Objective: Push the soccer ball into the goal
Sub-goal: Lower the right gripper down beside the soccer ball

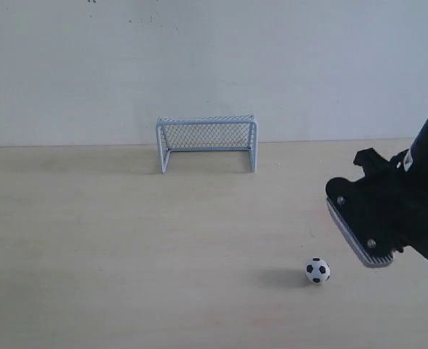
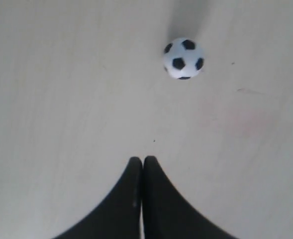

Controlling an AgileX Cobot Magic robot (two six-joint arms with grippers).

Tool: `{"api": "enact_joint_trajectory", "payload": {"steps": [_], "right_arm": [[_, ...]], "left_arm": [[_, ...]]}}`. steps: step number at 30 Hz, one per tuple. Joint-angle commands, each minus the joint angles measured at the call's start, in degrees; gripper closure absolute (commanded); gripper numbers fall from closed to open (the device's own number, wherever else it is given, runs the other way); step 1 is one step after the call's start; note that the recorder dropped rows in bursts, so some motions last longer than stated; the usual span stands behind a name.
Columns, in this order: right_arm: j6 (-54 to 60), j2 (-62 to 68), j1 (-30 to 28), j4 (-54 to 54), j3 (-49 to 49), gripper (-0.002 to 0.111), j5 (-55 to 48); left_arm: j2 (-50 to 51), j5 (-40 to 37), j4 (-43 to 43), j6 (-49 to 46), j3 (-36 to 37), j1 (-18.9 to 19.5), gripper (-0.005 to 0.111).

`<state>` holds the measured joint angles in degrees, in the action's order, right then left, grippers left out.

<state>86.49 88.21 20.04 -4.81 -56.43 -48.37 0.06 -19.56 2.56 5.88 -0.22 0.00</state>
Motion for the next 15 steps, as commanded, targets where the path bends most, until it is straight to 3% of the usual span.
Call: {"api": "enact_joint_trajectory", "payload": {"steps": [1, 15], "right_arm": [[2.6, 3.9, -0.4, -6.8, -0.3, 0.109, 1.5], [11.6, 13.6, 0.0, 13.3, -0.3, 0.109, 4.4]], "left_arm": [[-0.1, 0.2, 0.0, 0.0, 0.2, 0.0, 0.102], [-0.1, 0.2, 0.0, 0.0, 0.2, 0.0, 0.102]]}}
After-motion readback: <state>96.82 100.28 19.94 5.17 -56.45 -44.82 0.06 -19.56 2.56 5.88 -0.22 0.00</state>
